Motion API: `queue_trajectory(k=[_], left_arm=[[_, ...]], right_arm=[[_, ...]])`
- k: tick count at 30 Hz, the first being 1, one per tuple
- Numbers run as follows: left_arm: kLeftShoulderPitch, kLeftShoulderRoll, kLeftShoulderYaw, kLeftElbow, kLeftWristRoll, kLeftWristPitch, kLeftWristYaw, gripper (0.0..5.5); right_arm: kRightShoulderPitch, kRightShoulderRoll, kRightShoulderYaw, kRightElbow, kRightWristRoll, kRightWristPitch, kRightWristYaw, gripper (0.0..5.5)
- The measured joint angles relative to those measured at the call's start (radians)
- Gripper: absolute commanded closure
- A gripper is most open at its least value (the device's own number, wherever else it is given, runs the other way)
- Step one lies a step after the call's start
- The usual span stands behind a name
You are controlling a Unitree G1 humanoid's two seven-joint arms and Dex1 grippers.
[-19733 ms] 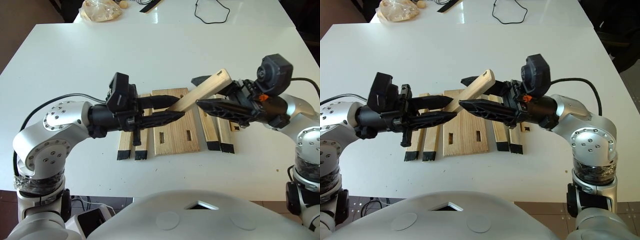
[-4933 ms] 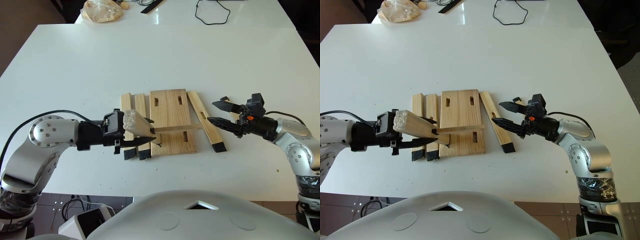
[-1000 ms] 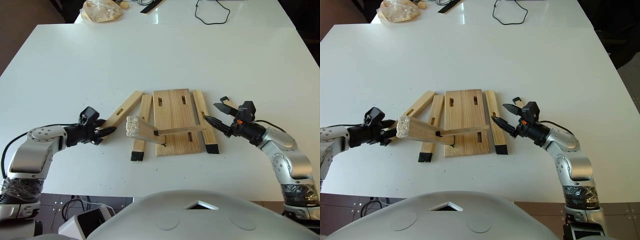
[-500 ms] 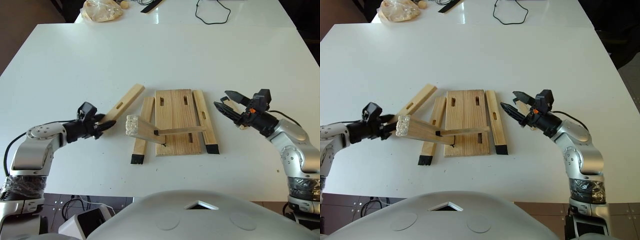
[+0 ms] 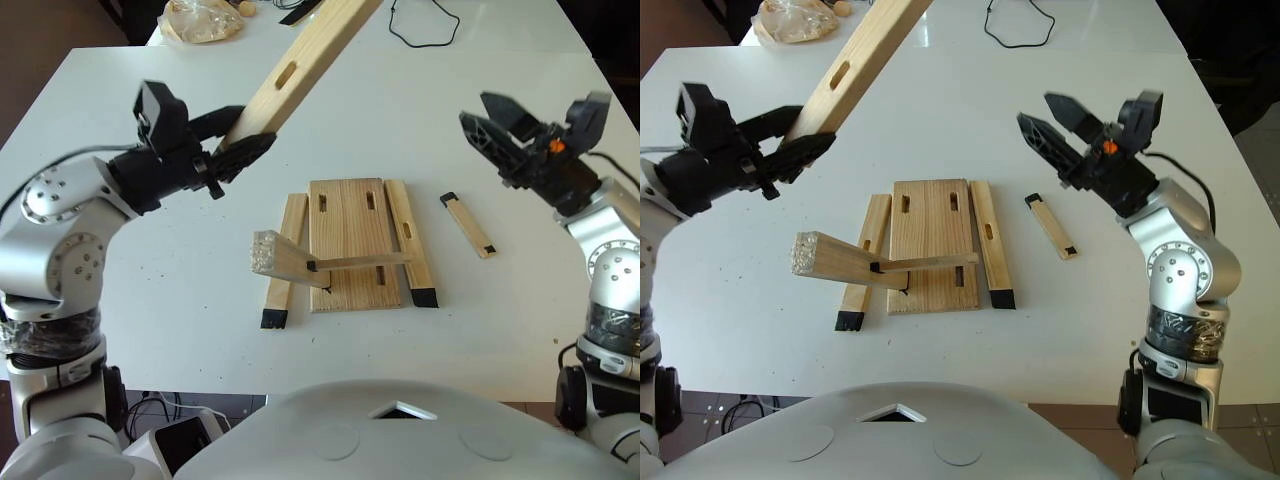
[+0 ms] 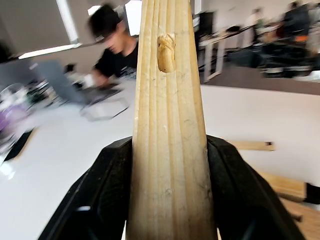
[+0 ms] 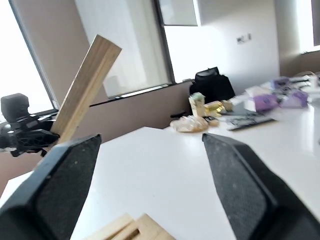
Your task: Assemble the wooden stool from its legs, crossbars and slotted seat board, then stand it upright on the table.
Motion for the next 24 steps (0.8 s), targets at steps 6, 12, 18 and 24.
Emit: queue_trajectory(k=[6,12,18,24], left_arm=[[-0.044,0.041,0.000,0.005,-0.149,0.063,-0.143,3.47],[-0.056,0.045,-0.072,0.018,-0.118,0.059,-0.182,3.47],[-0.075,0.039,-0.099,0.001,-0.114,0.058,-0.181,3.47],[-0.094,0.042,-0.116,-0.023,-0.127,0.071,-0.198,3.47]], right_arm=[[-0.020,-0.029,0.064,-0.113,0.114,0.071,0.088,1.79],[-0.082,-0.031,0.107,-0.103,0.128,0.089,0.105,1.79],[-0.106,-0.027,0.187,-0.083,0.107,0.093,0.145,1.79],[-0.145,-0.020,0.244,-0.041,0.041,0.084,0.179,1.79]])
